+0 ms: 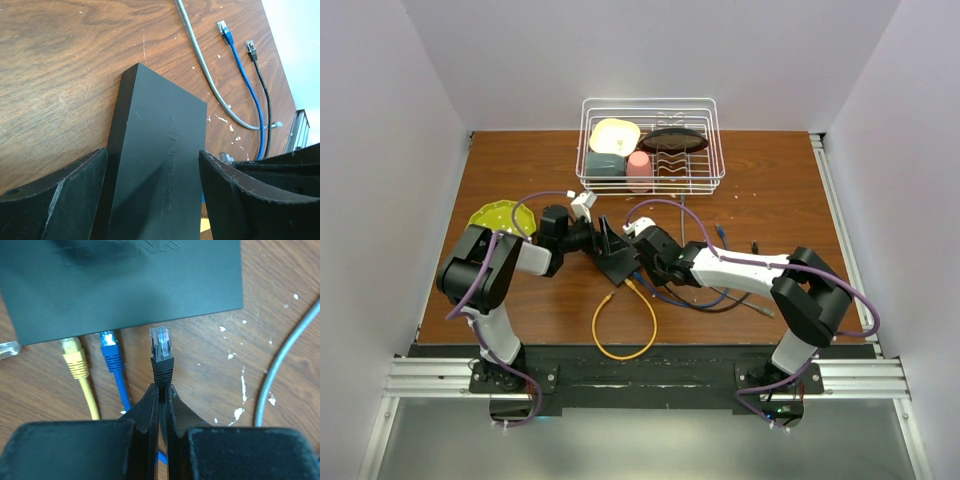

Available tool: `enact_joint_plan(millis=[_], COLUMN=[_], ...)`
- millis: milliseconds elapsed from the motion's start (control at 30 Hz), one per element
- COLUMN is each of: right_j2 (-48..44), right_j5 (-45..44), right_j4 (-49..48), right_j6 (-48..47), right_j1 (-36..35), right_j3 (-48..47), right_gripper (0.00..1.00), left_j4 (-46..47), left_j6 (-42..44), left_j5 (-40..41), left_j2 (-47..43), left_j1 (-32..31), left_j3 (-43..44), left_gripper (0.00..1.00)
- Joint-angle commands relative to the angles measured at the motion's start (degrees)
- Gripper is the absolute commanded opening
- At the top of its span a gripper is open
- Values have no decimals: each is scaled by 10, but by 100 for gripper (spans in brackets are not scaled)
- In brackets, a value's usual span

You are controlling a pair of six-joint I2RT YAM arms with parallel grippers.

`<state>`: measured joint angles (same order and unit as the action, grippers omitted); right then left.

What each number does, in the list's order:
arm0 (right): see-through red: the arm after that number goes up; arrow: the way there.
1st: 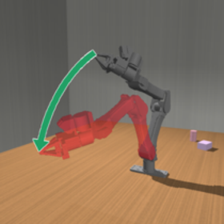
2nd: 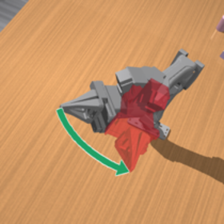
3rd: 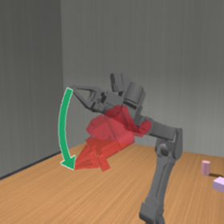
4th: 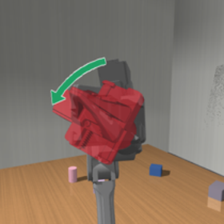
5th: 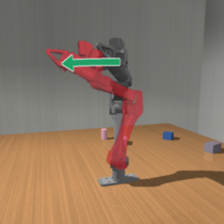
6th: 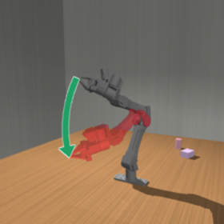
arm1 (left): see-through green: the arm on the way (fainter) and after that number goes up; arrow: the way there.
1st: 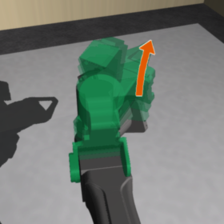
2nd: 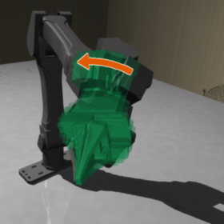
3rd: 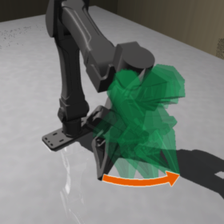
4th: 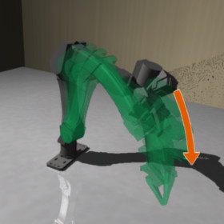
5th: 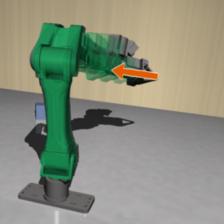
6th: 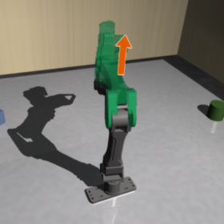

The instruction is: Insert the plug into the switch port

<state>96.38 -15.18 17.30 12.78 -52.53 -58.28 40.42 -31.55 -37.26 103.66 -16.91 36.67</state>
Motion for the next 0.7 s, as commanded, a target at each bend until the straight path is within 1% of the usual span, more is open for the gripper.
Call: enact_joint_plan(millis=[0,200,367,667], right_j2=[-4,1,13,42], right_j5=[-34,-49,-40,-36], right_j4=[21,30,28,38], right_j6=[-4,-17,-25,-37], right_j1=[-4,-4,-9,-23], right_j3=[-8,-3,-8,-24], right_gripper=[0,0,0,0], left_j4=[-6,15,32,31], left_j6=[25,19,16,16], left_j5=[5,-13,-19,-19], left_j2=[-12,-12,-12,-14], left_j1=[-1,-1,-1,-1], left_j3=[13,8,2,1], left_gripper=[79,80,79,79])
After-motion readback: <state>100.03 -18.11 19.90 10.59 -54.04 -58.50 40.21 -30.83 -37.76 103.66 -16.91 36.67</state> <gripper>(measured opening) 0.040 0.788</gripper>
